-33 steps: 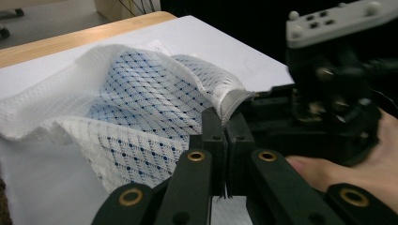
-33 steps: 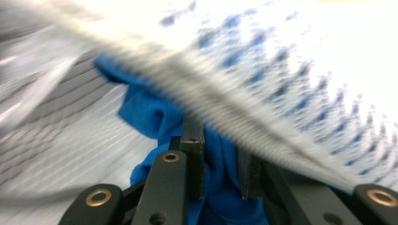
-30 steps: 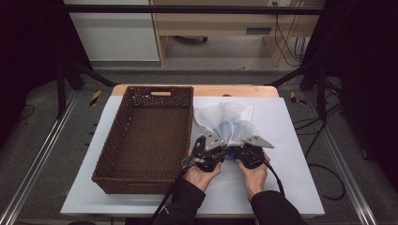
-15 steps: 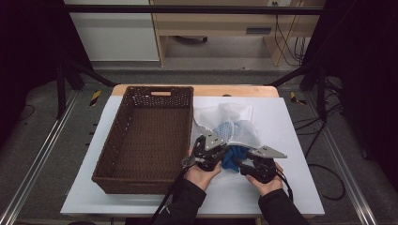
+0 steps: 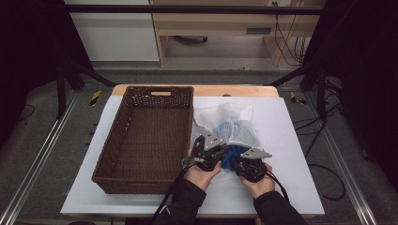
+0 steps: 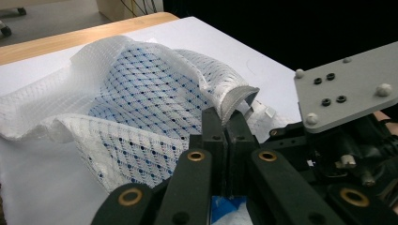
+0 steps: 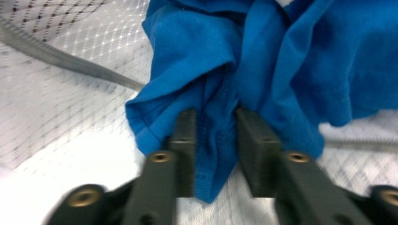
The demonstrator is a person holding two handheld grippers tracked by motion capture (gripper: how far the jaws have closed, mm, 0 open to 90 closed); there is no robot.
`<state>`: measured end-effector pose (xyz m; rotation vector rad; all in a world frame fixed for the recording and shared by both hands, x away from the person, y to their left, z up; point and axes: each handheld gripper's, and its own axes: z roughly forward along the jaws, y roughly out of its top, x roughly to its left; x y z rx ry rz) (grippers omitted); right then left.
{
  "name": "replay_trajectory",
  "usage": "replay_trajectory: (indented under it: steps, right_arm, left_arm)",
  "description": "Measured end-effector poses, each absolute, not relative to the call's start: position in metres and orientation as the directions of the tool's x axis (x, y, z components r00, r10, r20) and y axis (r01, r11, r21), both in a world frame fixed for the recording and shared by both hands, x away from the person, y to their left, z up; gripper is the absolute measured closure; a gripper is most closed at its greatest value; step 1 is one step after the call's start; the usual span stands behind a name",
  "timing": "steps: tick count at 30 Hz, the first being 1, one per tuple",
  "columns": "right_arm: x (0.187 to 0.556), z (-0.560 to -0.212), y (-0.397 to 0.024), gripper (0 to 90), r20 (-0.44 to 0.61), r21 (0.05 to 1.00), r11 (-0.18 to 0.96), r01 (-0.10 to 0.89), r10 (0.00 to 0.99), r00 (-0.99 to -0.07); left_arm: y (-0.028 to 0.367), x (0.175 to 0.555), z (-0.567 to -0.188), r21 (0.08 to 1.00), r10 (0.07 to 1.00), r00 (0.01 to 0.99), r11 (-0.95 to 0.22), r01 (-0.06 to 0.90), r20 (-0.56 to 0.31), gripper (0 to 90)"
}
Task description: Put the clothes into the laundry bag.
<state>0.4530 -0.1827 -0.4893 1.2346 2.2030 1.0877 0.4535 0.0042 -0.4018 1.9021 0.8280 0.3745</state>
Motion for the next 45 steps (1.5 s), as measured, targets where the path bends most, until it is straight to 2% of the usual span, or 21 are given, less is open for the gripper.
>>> replay_trajectory:
  steps: [1, 3, 4, 7, 9, 14, 16, 18, 20, 23, 24, 25, 27, 28, 30, 33, 39, 42, 45]
  right_arm:
    - [0.454, -0.489, -0.181, 83.2, 0.035, 0.782, 0.314, 0.538, 0.84, -0.541]
    - [0.458, -0.488, -0.178, 85.4, 0.048, 0.779, 0.301, 0.55, 0.846, -0.53]
    - [0.458, -0.487, -0.178, 85.7, 0.067, 0.778, 0.283, 0.561, 0.851, -0.521]
    - [0.46, -0.475, -0.185, 85.9, 0.078, 0.851, 0.207, 0.484, 0.86, -0.505]
    - [0.466, -0.475, -0.188, 85.9, 0.115, 0.866, 0.152, 0.475, 0.866, -0.487]
    - [0.484, -0.479, -0.175, 85.9, 0.1, 0.884, 0.138, 0.446, 0.878, -0.468]
    - [0.491, -0.479, -0.168, 85.9, 0.059, 0.895, 0.148, 0.422, 0.896, -0.44]
    - [0.498, -0.482, -0.167, 85.9, 0.084, 0.904, 0.091, 0.417, 0.92, -0.383]
    - [0.502, -0.485, -0.167, 85.6, 0.094, 0.901, 0.077, 0.427, 0.926, -0.366]
    - [0.503, -0.485, -0.168, 78.1, 0.077, 0.896, 0.102, 0.433, 0.923, -0.377]
    - [0.501, -0.482, -0.17, 67.0, 0.072, 0.891, 0.12, 0.438, 0.915, -0.397]
    - [0.5, -0.479, -0.173, 61.3, 0.089, 0.883, 0.122, 0.453, 0.905, -0.416]
    - [0.493, -0.472, -0.177, 55.5, 0.096, 0.875, 0.138, 0.463, 0.89, -0.446]
    - [0.486, -0.466, -0.181, 50.7, 0.056, 0.868, 0.191, 0.458, 0.88, -0.472]
    - [0.472, -0.46, -0.188, 49.0, 0.004, 0.87, 0.242, 0.429, 0.868, -0.496]
    - [0.452, -0.459, -0.202, 47.0, 0.022, 0.869, 0.237, 0.435, 0.859, -0.511]
    - [0.447, -0.481, -0.215, 38.8, 0.01, 0.793, 0.311, 0.524, 0.853, -0.521]
    - [0.453, -0.487, -0.212, 40.8, -0.029, 0.763, 0.35, 0.543, 0.858, -0.513]
    - [0.456, -0.489, -0.211, 44.2, 0.011, 0.764, 0.31, 0.566, 0.871, -0.492]
  left_arm:
    - [0.004, 0.453, -0.402, 0.88, 0.688, 0.719, -0.279, 0.383, -0.095, 89.2]
    - [0.005, 0.453, -0.402, 0.882, 0.689, 0.718, -0.274, 0.384, -0.098, 89.2]
    - [0.005, 0.453, -0.401, 0.885, 0.69, 0.716, -0.265, 0.383, -0.104, 89.2]
    - [0.006, 0.452, -0.401, 0.891, 0.689, 0.717, -0.257, 0.375, -0.103, 89.1]
    - [0.005, 0.452, -0.401, 0.89, 0.689, 0.718, -0.258, 0.375, -0.103, 89.2]
    - [0.004, 0.452, -0.403, 0.887, 0.685, 0.72, -0.26, 0.381, -0.109, 89.3]
    - [0.005, 0.451, -0.402, 0.888, 0.681, 0.725, -0.265, 0.376, -0.104, 89.3]
    - [0.005, 0.449, -0.4, 0.89, 0.673, 0.731, -0.262, 0.374, -0.109, 89.4]
    - [0.005, 0.448, -0.398, 0.892, 0.673, 0.732, -0.261, 0.369, -0.106, 89.3]
    - [0.005, 0.452, -0.399, 0.887, 0.678, 0.726, -0.261, 0.382, -0.114, 89.3]
    - [0.004, 0.453, -0.399, 0.886, 0.678, 0.726, -0.259, 0.385, -0.117, 89.2]
    - [0.004, 0.453, -0.4, 0.886, 0.679, 0.725, -0.262, 0.384, -0.114, 89.1]
    - [0.003, 0.453, -0.402, 0.885, 0.682, 0.722, -0.262, 0.385, -0.112, 89.1]
    - [0.003, 0.453, -0.402, 0.885, 0.684, 0.721, -0.264, 0.384, -0.108, 89.1]
    - [0.003, 0.454, -0.403, 0.885, 0.687, 0.719, -0.265, 0.384, -0.107, 89.1]
    - [0.005, 0.456, -0.404, 0.884, 0.692, 0.714, -0.263, 0.386, -0.106, 89.1]
    - [0.004, 0.456, -0.406, 0.883, 0.691, 0.716, -0.269, 0.386, -0.102, 89.0]
    - [0.004, 0.455, -0.407, 0.883, 0.688, 0.719, -0.269, 0.385, -0.104, 88.9]
    - [0.004, 0.455, -0.407, 0.881, 0.687, 0.719, -0.274, 0.385, -0.1, 88.9]
